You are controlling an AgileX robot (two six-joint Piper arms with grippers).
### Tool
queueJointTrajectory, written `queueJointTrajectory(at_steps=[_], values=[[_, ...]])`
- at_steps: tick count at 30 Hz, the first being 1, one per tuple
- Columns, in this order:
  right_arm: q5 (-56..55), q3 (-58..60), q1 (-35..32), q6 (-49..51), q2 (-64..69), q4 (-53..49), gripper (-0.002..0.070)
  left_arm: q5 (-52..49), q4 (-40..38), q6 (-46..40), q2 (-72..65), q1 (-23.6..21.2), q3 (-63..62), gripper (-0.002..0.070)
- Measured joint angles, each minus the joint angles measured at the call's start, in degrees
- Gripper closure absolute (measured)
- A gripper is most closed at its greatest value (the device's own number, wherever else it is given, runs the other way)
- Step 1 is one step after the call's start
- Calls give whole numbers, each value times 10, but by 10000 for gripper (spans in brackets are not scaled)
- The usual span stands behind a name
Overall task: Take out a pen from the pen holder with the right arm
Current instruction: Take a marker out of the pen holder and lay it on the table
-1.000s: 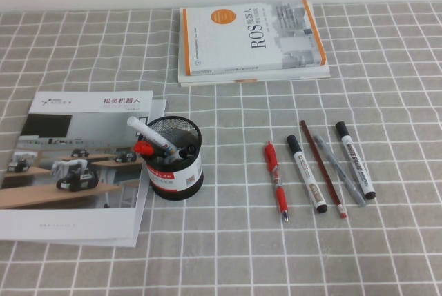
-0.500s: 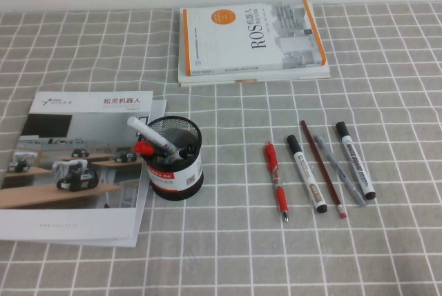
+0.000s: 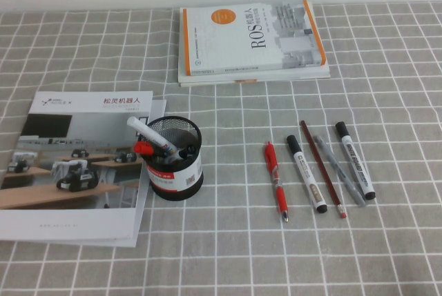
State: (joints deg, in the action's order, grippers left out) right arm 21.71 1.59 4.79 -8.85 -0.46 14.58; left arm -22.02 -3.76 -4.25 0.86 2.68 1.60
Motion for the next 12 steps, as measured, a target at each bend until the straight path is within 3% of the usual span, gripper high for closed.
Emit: queueJointTrajectory(at_steps=[12], values=[[0,0,0,1,0,15,688,0,0,0,0,0,0,678]])
